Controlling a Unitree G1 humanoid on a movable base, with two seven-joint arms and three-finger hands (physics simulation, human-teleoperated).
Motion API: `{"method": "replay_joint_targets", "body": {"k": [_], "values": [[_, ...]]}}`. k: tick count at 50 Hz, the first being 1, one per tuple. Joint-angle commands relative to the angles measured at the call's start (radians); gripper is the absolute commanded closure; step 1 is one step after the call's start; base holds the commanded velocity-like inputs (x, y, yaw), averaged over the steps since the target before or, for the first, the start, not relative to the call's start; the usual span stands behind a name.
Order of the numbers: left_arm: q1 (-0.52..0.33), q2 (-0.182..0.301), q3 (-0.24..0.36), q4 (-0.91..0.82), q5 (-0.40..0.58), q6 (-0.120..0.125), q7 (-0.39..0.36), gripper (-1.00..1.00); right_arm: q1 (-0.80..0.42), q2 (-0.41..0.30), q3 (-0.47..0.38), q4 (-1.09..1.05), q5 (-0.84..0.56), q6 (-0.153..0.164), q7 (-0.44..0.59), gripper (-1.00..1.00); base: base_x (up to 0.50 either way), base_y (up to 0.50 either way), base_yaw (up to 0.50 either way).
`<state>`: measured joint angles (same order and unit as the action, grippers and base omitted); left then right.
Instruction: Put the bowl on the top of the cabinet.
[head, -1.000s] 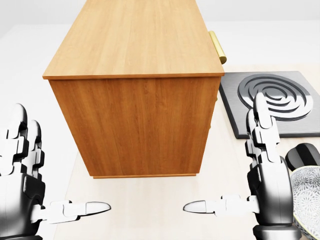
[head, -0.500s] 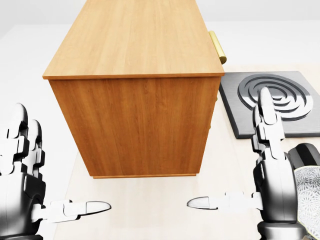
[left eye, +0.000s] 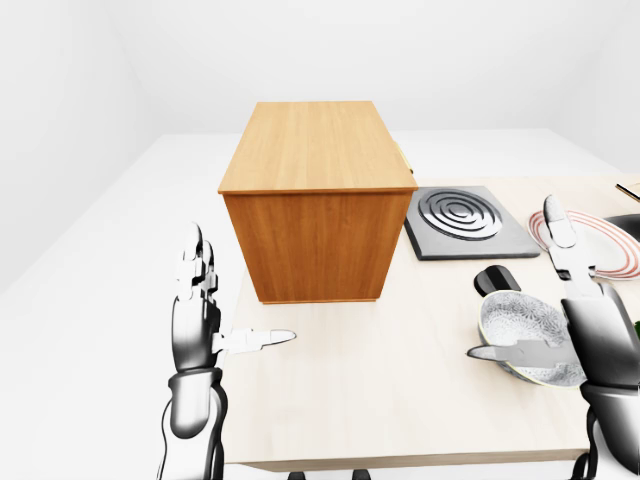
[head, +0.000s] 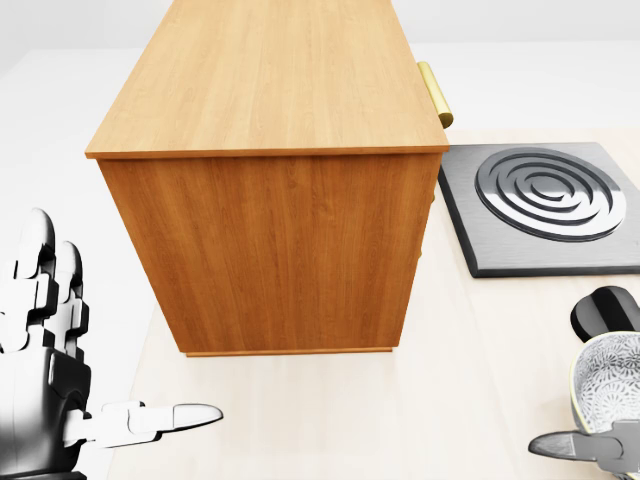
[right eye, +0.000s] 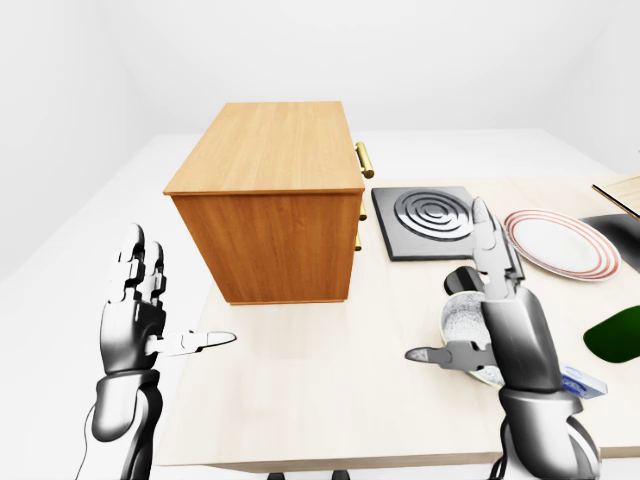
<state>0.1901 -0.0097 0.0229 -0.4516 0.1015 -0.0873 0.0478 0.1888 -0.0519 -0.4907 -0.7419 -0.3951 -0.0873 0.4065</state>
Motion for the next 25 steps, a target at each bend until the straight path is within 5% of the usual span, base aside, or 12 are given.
{"method": "replay_joint_targets", "body": {"k": [1,11,25], "values": [[0.001,0.000,-0.003,-0.004,0.004,0.000,0.003,-1.00,0.033,0.024,-0.124,-0.091,-0.027,0.000,0.168,-1.00,0.00,0.00,0.00],[0.000,0.001,-0.003,0.004,0.004,0.000,0.003,-1.00,0.074,0.057,-0.178,-0.085,-0.077,0.000,0.279,-1.00,0.00,0.00,0.00],[-0.001,0.001,-0.005,0.013,0.006,0.000,0.004,-1.00,0.072,0.027,-0.227,0.038,-0.141,0.000,0.292,-1.00,0.00,0.00,0.00]]}}
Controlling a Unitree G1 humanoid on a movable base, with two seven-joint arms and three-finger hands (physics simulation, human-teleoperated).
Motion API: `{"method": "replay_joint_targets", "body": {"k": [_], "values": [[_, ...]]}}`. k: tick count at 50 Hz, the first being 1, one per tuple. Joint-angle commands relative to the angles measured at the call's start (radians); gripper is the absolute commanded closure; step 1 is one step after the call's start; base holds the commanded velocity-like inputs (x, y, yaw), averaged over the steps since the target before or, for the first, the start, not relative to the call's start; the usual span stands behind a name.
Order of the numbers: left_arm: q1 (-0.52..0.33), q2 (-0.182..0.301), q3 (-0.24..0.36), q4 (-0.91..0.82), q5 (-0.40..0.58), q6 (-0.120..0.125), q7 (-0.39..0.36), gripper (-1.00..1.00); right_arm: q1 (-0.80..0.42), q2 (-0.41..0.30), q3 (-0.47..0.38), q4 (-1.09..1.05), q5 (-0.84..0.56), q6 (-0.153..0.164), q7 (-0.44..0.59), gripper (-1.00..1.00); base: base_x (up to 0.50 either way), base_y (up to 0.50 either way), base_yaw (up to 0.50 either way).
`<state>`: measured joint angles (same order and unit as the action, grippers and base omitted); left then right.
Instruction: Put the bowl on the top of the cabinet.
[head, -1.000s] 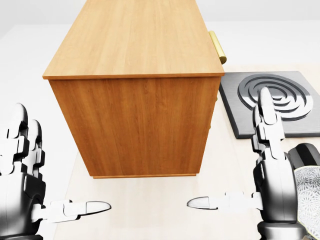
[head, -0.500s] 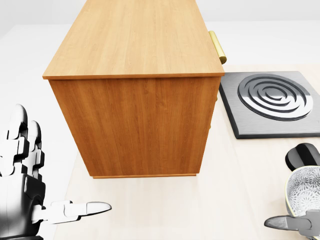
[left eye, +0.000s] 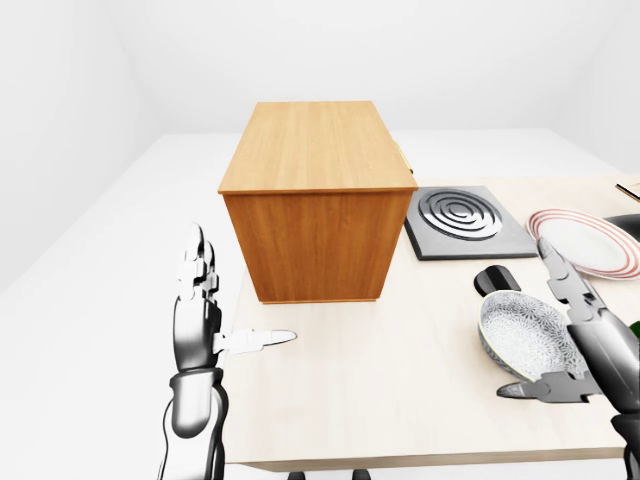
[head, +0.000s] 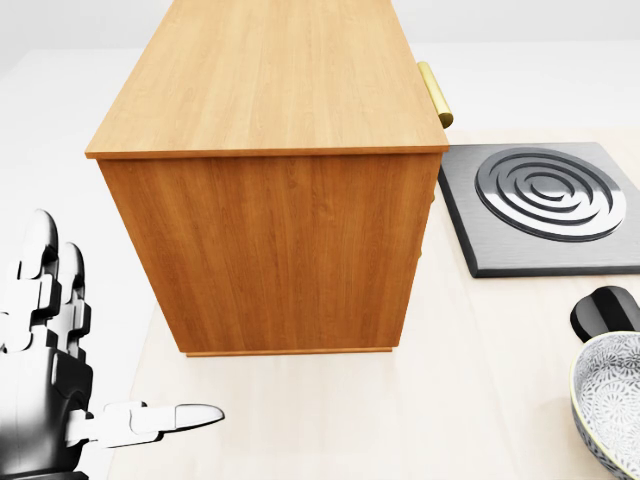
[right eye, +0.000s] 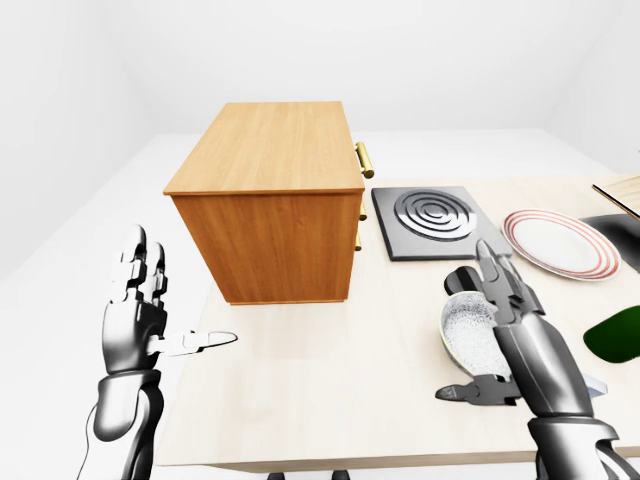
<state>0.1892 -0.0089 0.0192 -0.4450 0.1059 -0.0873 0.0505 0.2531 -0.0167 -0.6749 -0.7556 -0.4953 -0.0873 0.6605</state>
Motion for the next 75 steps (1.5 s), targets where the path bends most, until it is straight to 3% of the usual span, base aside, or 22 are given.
{"method": "replay_joint_targets", "body": {"k": [1,46,75], "values": [[0.000,0.000,-0.002,0.007,0.001,0.000,0.001,-1.00,0.006,-0.010,-0.045,0.054,-0.043,0.000,0.038,-1.00,0.00,0.00,0.00],[-0.005,0.001,0.001,0.023,0.002,0.000,0.005,-1.00,0.071,-0.022,0.008,0.364,-0.261,0.000,-0.103,-1.00,0.00,0.00,0.00],[-0.007,0.000,0.003,0.017,0.000,0.000,0.007,-1.00,0.103,-0.025,0.030,0.451,-0.356,0.000,-0.144,-1.00,0.00,0.00,0.00]]}}
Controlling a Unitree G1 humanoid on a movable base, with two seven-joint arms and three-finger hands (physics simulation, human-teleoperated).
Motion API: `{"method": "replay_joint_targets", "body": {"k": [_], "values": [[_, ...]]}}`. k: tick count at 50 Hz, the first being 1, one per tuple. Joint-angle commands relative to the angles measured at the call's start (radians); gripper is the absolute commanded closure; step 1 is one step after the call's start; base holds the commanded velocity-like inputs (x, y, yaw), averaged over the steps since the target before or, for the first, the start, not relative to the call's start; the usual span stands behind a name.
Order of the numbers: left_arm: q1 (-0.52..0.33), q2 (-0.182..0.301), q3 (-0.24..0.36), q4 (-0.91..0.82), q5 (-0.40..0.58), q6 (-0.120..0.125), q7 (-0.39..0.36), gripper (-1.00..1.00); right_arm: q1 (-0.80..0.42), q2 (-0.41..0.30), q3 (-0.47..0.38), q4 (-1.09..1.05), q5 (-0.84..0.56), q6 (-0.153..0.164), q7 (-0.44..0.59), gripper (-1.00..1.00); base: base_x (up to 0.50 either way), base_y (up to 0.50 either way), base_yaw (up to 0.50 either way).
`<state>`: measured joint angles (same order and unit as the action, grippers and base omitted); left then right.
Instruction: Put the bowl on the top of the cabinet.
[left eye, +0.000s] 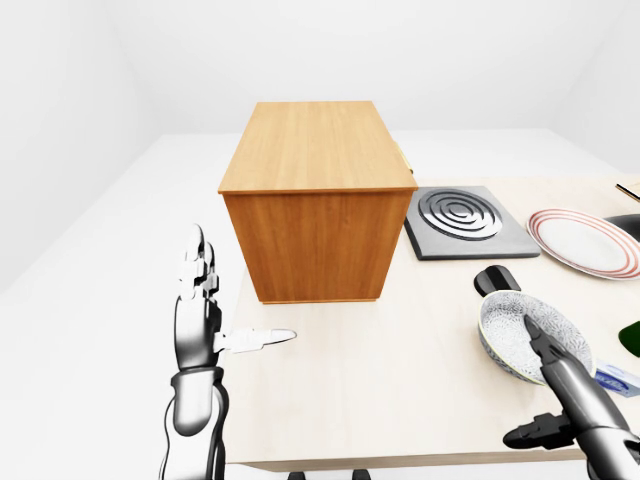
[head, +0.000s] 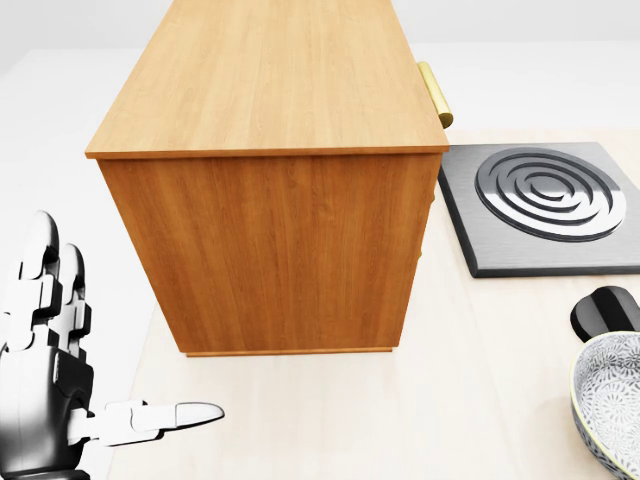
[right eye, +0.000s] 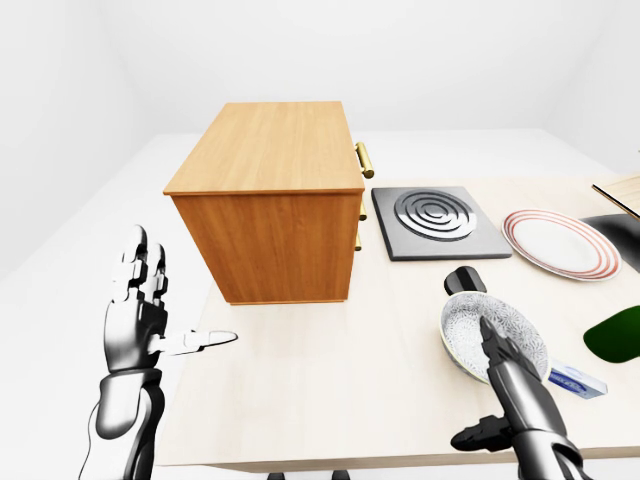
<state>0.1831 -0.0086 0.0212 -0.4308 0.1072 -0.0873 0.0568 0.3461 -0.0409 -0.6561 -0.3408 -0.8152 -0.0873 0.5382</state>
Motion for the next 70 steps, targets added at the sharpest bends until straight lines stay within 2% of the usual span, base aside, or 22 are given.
{"method": "replay_joint_targets", "body": {"k": [1,34,35,36,37,38,59,64,68,70], "values": [[-0.001,0.000,0.001,0.004,-0.001,0.000,0.001,-1.00,0.014,0.001,0.013,0.039,-0.042,0.000,-0.026,-1.00,0.00,0.00,0.00],[-0.014,0.000,0.009,0.018,-0.002,0.000,0.009,-1.00,0.026,-0.040,0.084,0.166,-0.155,0.000,-0.135,-1.00,0.00,0.00,0.00],[-0.014,0.000,0.009,0.017,-0.002,0.000,0.009,-1.00,0.026,-0.042,0.085,0.171,-0.159,0.000,-0.140,-0.91,0.00,0.00,0.00],[-0.015,0.000,0.010,0.022,-0.002,0.000,0.010,-1.00,0.028,-0.041,0.089,0.173,-0.160,0.000,-0.140,0.25,0.00,0.00,0.00],[-0.015,0.000,0.010,0.021,-0.003,0.000,0.010,-1.00,0.027,-0.042,0.091,0.177,-0.162,0.000,-0.144,0.92,0.00,0.00,0.00],[-0.016,0.000,0.010,0.024,-0.002,0.000,0.011,-1.00,0.030,-0.043,0.093,0.180,-0.164,0.000,-0.146,1.00,0.00,0.00,0.00],[-0.018,0.002,0.011,0.055,-0.002,0.000,0.012,-1.00,0.036,-0.036,0.079,0.153,-0.147,0.000,-0.122,1.00,0.00,0.00,0.00],[-0.020,0.002,0.012,0.066,-0.002,0.000,0.012,-1.00,0.038,-0.014,0.050,0.049,-0.079,0.000,-0.036,1.00,0.00,0.00,0.00],[-0.020,0.003,0.011,0.066,-0.003,0.000,0.010,-1.00,0.015,0.012,-0.017,-0.179,0.094,0.000,0.154,1.00,0.00,0.00,0.00],[-0.017,0.002,0.008,0.051,-0.003,0.000,0.007,-1.00,-0.029,0.001,-0.065,-0.335,0.207,0.000,0.160,1.00,0.00,0.00,0.00]]}}
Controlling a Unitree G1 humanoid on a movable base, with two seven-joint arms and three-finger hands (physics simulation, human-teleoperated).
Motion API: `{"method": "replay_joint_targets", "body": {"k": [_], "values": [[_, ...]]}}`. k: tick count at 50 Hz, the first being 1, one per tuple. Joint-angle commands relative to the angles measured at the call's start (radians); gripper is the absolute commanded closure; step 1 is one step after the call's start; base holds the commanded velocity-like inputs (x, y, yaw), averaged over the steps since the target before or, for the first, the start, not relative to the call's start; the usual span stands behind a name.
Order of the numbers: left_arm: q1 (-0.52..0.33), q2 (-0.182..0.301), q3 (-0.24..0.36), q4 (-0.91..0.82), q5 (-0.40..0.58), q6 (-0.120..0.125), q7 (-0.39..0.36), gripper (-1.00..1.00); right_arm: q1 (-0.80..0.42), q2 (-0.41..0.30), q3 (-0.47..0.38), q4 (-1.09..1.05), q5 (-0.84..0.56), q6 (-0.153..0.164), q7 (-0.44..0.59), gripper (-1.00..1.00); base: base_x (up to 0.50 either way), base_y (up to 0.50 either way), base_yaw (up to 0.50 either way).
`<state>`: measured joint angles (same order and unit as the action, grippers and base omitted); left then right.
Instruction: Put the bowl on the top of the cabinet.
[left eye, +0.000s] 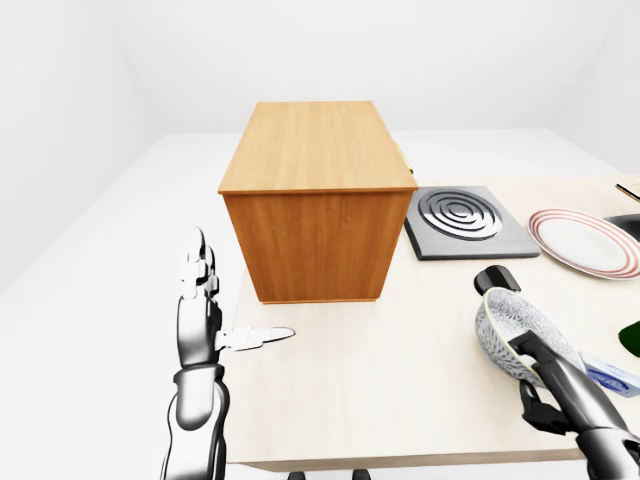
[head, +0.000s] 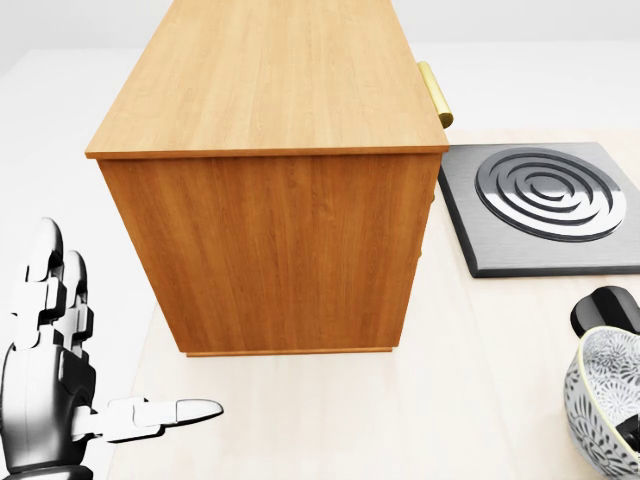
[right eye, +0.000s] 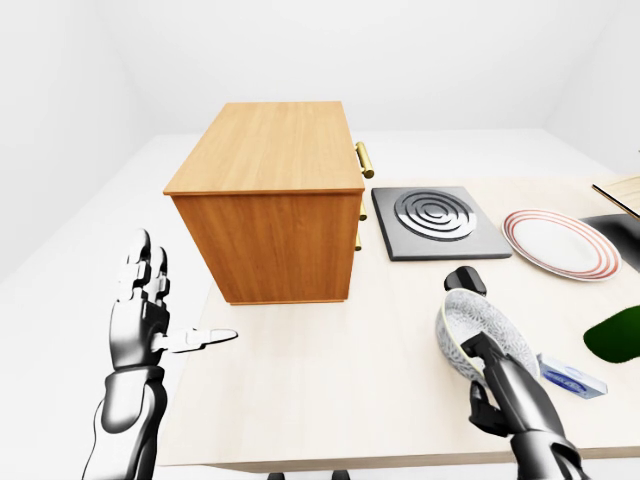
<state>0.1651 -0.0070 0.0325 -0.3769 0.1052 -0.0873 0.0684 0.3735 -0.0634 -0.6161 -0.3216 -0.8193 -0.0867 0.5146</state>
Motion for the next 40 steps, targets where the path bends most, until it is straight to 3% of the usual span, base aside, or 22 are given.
{"method": "replay_joint_targets", "body": {"k": [1,7,9,11,12,15,20,25,28,31,33,34,40], "values": [[0.002,0.000,-0.003,-0.005,-0.001,0.000,-0.006,-1.00,-0.089,0.009,-0.128,-0.415,0.252,-0.001,0.184,1.00,0.00,0.00,0.00],[0.008,0.000,-0.005,-0.022,-0.003,0.000,-0.010,-1.00,-0.261,-0.141,-0.214,-0.665,0.397,-0.001,0.184,1.00,0.00,0.00,0.00],[0.009,0.000,-0.006,-0.023,-0.003,0.000,-0.010,-1.00,-0.340,-0.236,-0.229,-0.720,0.428,0.111,0.184,1.00,0.00,0.00,0.00],[0.009,0.000,-0.006,-0.016,-0.003,0.000,-0.011,-1.00,-0.386,-0.289,-0.224,-0.725,0.426,0.171,0.184,1.00,0.00,0.00,0.00],[0.009,0.000,-0.006,-0.016,-0.003,0.000,-0.011,-1.00,-0.433,-0.340,-0.192,-0.717,0.388,0.174,0.184,1.00,0.00,0.00,0.00],[0.011,0.000,-0.007,-0.020,-0.003,0.000,-0.012,-1.00,-0.501,-0.423,-0.132,-0.653,0.328,0.174,0.184,1.00,0.00,0.00,0.00],[0.009,0.000,-0.006,-0.019,-0.005,0.000,-0.013,-1.00,-0.699,-0.589,0.037,-0.379,0.212,0.174,0.184,1.00,0.00,0.00,0.00],[0.004,0.000,-0.005,-0.010,-0.006,0.000,-0.013,-1.00,-0.903,-0.675,0.199,-0.049,0.115,0.174,0.184,1.00,0.00,0.00,0.00],[0.003,0.000,-0.005,-0.006,-0.005,0.000,-0.012,-1.00,-1.026,-0.685,0.271,0.114,0.084,0.162,0.184,1.00,0.00,0.00,0.00],[0.002,0.000,-0.005,0.003,-0.005,0.000,-0.012,-1.00,-1.210,-0.683,0.370,0.384,0.019,0.086,0.171,1.00,0.00,0.00,0.00],[0.002,0.000,-0.005,0.003,-0.006,0.000,-0.012,-1.00,-1.300,-0.673,0.402,0.523,-0.015,0.044,0.124,1.00,0.00,0.00,0.00],[0.006,0.000,-0.007,-0.014,-0.005,0.000,-0.013,-1.00,-1.422,-0.672,0.443,0.688,-0.052,0.004,0.057,1.00,0.00,0.00,0.00],[-0.002,0.000,-0.003,0.001,-0.006,0.000,-0.008,-1.00,-1.863,-0.602,0.556,1.358,-0.191,-0.001,-0.221,1.00,0.00,0.00,0.00]]}}
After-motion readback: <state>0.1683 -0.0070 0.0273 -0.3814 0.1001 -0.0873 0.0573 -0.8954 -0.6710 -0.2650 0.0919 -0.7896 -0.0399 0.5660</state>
